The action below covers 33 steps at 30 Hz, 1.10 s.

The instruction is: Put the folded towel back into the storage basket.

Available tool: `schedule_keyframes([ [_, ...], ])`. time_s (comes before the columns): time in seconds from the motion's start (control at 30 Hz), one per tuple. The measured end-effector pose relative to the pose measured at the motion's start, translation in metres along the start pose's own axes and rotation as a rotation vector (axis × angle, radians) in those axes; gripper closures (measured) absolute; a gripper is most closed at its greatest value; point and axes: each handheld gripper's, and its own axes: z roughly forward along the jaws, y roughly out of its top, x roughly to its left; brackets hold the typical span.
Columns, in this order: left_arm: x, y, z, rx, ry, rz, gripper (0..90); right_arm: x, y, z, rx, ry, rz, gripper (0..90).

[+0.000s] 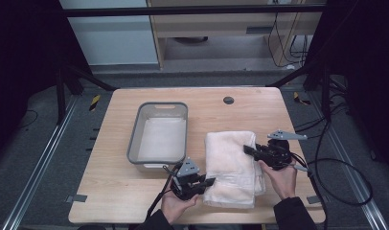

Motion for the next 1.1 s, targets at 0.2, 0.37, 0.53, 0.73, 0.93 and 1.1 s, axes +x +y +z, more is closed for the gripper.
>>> schedule_keyframes([
  [0.2,0.001,0.003,-0.005,-0.008,0.010,0.009,77.1,0.005,0.006,-0.001,-0.014,-0.008,-0.020,68.4],
  [0.37,0.001,0.007,-0.011,-0.025,0.014,0.013,77.1,0.008,0.009,-0.002,-0.027,-0.007,-0.028,68.4],
  [0.53,0.002,0.013,-0.020,-0.046,0.021,0.021,77.1,0.014,0.017,-0.004,-0.047,-0.007,-0.043,68.4],
  [0.73,0.004,0.019,-0.033,-0.068,0.039,0.037,77.2,0.023,0.030,-0.005,-0.076,0.000,-0.056,68.4],
  [0.93,0.009,0.024,-0.046,-0.091,0.052,0.031,77.2,0.033,0.042,-0.001,-0.094,0.006,-0.071,68.5],
  [1.1,0.014,0.027,-0.056,-0.106,0.061,0.031,77.2,0.040,0.050,0.001,-0.106,0.016,-0.079,68.5],
])
